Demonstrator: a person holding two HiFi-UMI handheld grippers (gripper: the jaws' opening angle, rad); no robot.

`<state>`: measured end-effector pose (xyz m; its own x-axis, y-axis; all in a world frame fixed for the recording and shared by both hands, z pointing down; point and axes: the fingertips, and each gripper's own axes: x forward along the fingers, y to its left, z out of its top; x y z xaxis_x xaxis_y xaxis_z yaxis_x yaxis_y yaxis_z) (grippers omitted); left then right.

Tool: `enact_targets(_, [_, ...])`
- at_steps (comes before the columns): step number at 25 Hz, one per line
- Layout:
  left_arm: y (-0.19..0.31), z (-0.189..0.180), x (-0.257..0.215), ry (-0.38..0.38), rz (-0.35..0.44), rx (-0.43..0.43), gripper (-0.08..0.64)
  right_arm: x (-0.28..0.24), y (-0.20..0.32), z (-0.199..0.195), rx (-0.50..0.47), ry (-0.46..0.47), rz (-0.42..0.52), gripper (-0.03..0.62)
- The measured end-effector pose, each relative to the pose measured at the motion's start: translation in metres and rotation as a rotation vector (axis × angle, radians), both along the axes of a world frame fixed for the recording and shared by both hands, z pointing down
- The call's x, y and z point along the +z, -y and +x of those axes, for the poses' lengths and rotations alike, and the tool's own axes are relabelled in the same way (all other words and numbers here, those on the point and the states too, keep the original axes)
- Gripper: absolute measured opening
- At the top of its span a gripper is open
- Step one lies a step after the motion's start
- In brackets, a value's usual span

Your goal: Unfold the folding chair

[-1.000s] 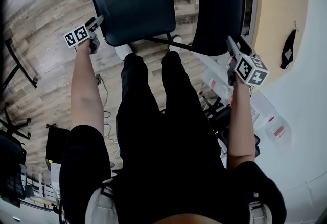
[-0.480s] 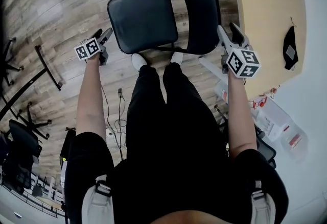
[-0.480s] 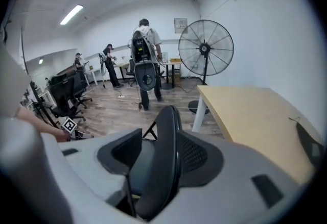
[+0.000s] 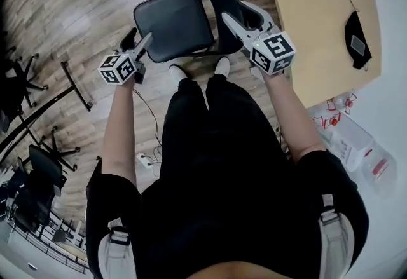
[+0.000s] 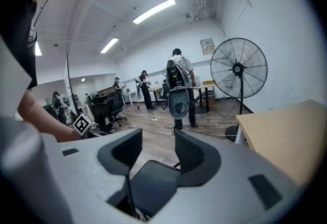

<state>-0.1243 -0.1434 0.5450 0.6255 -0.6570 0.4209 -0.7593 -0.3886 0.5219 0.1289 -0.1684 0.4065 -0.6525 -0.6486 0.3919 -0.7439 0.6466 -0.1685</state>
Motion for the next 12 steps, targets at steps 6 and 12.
enact_targets(6, [-0.027,0.056,-0.121,0.088,0.201,0.008,0.301,-0.051,-0.034,-0.019,-0.143,0.067,0.061,0.195])
enact_targets(12, [-0.053,0.096,-0.223,0.138,0.392,0.002,0.245,-0.113,-0.068,-0.030,-0.273,0.134,0.155,0.172])
